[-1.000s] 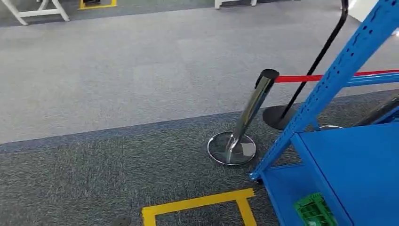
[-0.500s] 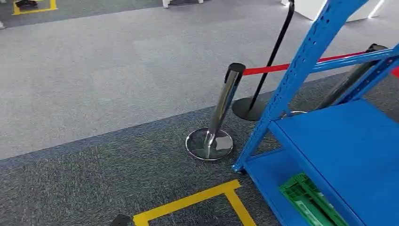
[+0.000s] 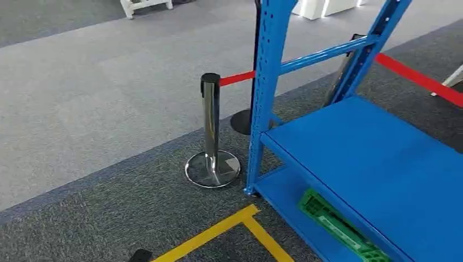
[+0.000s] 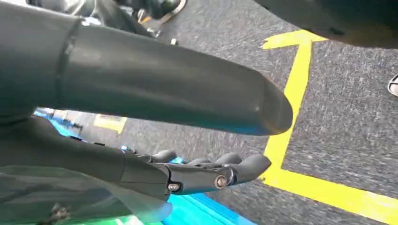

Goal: Take the parts from the cabinet and place them on the table.

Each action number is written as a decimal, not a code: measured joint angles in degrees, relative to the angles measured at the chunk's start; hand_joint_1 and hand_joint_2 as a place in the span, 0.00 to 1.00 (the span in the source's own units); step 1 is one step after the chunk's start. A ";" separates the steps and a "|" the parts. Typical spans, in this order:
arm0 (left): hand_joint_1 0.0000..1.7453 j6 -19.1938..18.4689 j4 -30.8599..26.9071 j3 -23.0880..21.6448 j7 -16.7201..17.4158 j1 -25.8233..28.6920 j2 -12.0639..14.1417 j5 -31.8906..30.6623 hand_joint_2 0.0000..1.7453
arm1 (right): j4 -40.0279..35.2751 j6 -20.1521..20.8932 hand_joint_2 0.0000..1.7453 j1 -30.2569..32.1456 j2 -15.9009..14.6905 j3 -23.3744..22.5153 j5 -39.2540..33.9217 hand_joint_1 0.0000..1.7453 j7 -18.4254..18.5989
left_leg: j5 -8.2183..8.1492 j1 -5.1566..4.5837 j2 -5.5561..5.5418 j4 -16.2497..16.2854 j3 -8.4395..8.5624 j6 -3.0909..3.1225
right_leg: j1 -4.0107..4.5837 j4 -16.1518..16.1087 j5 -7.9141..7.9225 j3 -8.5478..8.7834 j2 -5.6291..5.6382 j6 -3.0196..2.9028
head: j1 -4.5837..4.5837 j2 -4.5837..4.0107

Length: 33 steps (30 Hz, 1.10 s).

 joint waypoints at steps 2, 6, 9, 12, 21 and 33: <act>0.00 0.00 0.00 0.02 0.00 -0.11 0.02 -0.02 0.00 | 0.00 0.04 0.00 0.05 0.00 0.00 0.00 0.00 -0.02 | 5.58 0.29 -0.59 -8.11 3.23 0.13 | -0.06 0.18 -0.05 0.18 1.64 0.08 | 0.04 0.00; 0.00 0.00 0.02 0.02 0.00 -0.30 0.07 -0.07 0.00 | 0.00 0.02 0.00 -0.16 0.00 0.00 0.00 0.00 -0.07 | 7.59 0.60 -4.94 -16.41 6.42 0.36 | -0.34 0.83 0.03 -1.00 4.36 1.56 | 0.02 0.00; 0.00 0.02 0.02 0.09 0.00 -0.41 0.04 -0.02 0.00 | 0.00 0.04 0.00 0.36 -0.09 0.00 0.00 0.00 -0.04 | 8.28 0.77 -2.89 -17.19 6.52 1.69 | -0.69 0.92 -0.11 -2.08 4.17 2.60 | -0.02 0.00; 0.00 0.00 0.04 0.09 0.00 -0.25 0.00 -0.02 0.00 | 0.00 0.11 0.00 -0.11 -0.07 0.04 0.00 0.00 -0.04 | 8.28 0.35 -0.51 -17.35 6.41 2.38 | -0.27 10.49 -5.57 -6.82 -1.73 2.86 | 0.64 0.00; 0.00 -0.02 0.04 0.15 0.00 -0.35 0.00 -0.20 0.00 | 0.00 0.09 0.00 -0.35 -0.20 0.11 -0.02 0.00 -0.02 | 7.70 -0.43 5.70 -17.05 6.69 1.33 | 0.36 0.58 -0.76 -0.06 -6.27 1.62 | 0.43 0.00; 0.00 -0.09 0.04 0.13 -0.59 0.00 0.07 -1.46 0.00 | 0.09 -1.14 0.00 1.30 -0.83 -0.22 -1.12 0.00 -0.33 | 6.23 0.25 -0.89 -8.62 3.30 0.27 | 0.02 0.43 -0.13 0.16 2.44 -0.20 | -0.22 0.00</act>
